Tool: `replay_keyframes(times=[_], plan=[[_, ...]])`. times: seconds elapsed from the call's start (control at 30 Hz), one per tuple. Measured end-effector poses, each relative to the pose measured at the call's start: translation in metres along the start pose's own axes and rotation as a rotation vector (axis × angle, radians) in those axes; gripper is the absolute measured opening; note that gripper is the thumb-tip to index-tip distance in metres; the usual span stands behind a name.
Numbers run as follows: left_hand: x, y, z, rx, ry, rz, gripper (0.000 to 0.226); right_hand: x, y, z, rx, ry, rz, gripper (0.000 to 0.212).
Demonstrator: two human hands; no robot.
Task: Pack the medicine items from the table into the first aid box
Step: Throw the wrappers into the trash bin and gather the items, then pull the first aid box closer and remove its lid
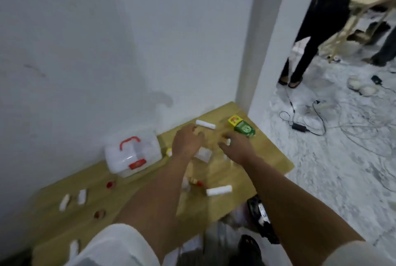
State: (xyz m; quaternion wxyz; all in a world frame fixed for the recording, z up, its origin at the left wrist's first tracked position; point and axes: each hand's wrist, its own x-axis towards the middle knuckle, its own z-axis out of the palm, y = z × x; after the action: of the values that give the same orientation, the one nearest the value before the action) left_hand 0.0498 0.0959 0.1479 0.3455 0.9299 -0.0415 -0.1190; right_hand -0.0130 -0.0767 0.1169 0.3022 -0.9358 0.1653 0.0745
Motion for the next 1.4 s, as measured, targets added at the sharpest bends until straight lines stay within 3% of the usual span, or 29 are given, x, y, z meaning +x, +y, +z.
replay_keyframes(times=[0.1, 0.2, 0.3, 0.4, 0.53, 0.63, 0.73, 0.87, 0.97, 1.2, 1.4], plan=[[0.007, -0.099, -0.053, 0.047, 0.172, -0.066, 0.045, 0.029, -0.08, 0.05, 0.019, -0.062, -0.149, 0.051], [0.017, -0.192, -0.08, 0.143, 0.31, -0.171, 0.055, 0.057, -0.139, 0.109, 0.059, -0.134, -0.258, 0.065], [0.029, -0.258, -0.082, 0.196, 0.371, -0.216, 0.073, 0.084, -0.169, 0.162, 0.107, -0.153, -0.297, 0.084], [0.038, -0.294, -0.067, 0.205, 0.406, -0.145, 0.082, 0.098, -0.169, 0.201, 0.082, -0.127, -0.328, 0.087], [0.022, -0.306, -0.052, 0.15, 0.476, -0.083, 0.085, 0.081, -0.157, 0.212, 0.09, -0.098, -0.346, 0.078], [-0.015, -0.3, -0.049, 0.144, 0.47, -0.076, 0.087, 0.046, -0.154, 0.199, -0.083, -0.096, -0.368, 0.051], [-0.054, -0.294, -0.047, 0.157, 0.441, -0.07, 0.082, 0.009, -0.147, 0.199, -0.215, -0.05, -0.413, 0.05], [-0.101, -0.292, -0.043, 0.195, 0.409, -0.06, 0.077, -0.034, -0.137, 0.218, -0.363, 0.058, -0.472, 0.066], [-0.131, -0.288, -0.037, 0.243, 0.368, -0.051, 0.078, -0.065, -0.126, 0.228, -0.457, 0.117, -0.487, 0.067], [-0.174, -0.287, -0.025, 0.234, 0.316, 0.029, 0.072, -0.119, -0.098, 0.226, -0.602, 0.137, -0.511, 0.092], [-0.165, -0.33, 0.0, 0.138, 0.392, 0.067, 0.112, -0.126, -0.075, 0.237, -0.739, 0.269, -0.693, 0.097]])
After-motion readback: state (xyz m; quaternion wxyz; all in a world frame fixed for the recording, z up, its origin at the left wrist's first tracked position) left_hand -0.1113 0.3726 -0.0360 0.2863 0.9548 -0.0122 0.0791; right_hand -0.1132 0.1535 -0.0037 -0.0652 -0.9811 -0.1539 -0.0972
